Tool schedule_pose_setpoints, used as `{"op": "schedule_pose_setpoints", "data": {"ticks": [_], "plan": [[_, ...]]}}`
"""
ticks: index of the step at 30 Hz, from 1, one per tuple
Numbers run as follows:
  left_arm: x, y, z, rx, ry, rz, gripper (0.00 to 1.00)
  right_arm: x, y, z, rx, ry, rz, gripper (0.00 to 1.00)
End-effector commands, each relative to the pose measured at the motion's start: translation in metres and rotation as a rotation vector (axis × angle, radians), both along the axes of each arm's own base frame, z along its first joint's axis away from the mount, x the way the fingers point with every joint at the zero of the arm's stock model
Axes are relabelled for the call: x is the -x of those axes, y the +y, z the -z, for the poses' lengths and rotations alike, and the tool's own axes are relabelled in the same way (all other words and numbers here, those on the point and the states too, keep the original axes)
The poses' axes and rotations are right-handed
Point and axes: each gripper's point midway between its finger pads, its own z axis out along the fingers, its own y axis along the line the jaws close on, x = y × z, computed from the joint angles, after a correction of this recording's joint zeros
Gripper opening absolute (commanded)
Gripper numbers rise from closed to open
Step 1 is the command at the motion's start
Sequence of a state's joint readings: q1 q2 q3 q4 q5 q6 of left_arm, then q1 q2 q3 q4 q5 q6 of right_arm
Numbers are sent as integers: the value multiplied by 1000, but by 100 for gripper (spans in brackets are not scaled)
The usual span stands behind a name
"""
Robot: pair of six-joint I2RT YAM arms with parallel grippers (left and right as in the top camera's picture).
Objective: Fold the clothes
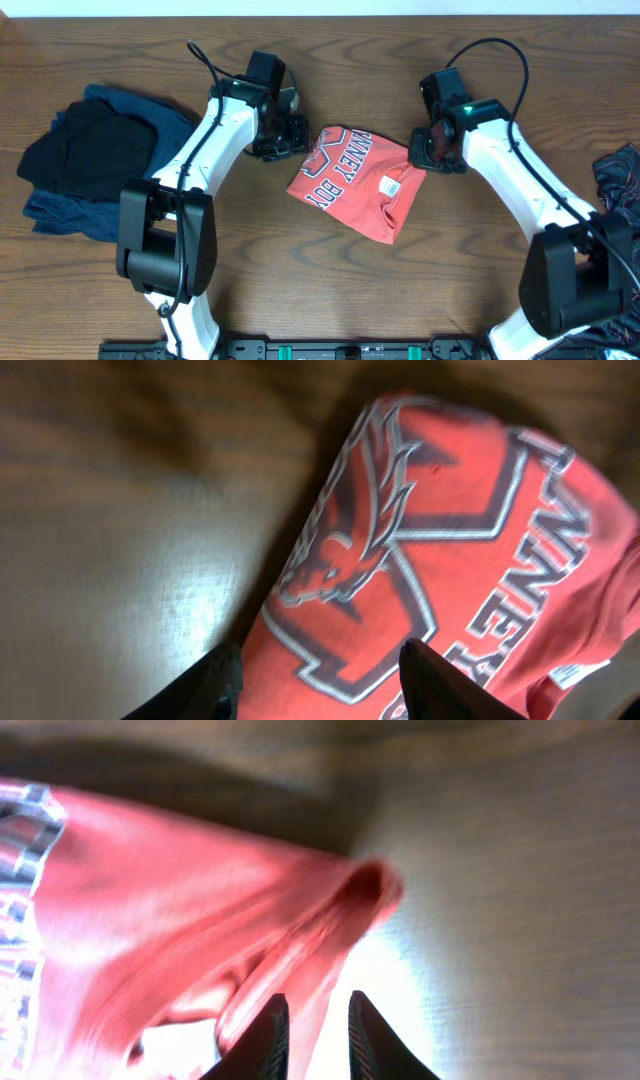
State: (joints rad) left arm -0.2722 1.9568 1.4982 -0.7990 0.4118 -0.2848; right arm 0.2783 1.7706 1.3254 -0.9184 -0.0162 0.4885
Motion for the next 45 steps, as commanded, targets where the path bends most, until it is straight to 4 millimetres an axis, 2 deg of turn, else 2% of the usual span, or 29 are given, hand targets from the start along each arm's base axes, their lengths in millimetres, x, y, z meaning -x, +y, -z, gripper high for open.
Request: {"op": "schedule_pose_setpoints", "data": {"ticks": [1,5,8,13,16,21,25,27,31,35,40,42,45], "plan": [[-6,-7,-6,4,-67,54,53,9,18,-7,-100,25,-65,18],[-17,-22,-12,22,-146,96,59,5,33,-10,-160,1,-122,16],[-17,-33,-14,30,-168,119,60,1,31,-8,-136,-14,-141,15],[-9,-49,-13,29,-177,177,61,3,29,14,-114,42,-150,14],[-9,-48,-9,-15,-184,179,61,11,34,31,-137,111,-164,12],[-6,-46,11,-44,-140,180,61,27,30,55,-116,224,-157,10],[3,-43,35,-61,-62,185,61,39,9,73,-4,306,-79,9],[9,-41,45,-74,-20,188,61,38,8,78,2,311,-78,9],[33,-34,61,-111,96,199,60,22,10,83,5,250,-94,10],[61,-26,63,-154,223,184,59,-11,8,83,36,112,-89,17],[94,-2,61,-279,394,56,59,-52,15,75,37,-68,-150,17],[103,3,59,-309,436,26,59,-61,17,72,33,-107,-167,18],[108,6,50,-314,447,26,59,-62,17,66,33,-112,-167,20]]}}
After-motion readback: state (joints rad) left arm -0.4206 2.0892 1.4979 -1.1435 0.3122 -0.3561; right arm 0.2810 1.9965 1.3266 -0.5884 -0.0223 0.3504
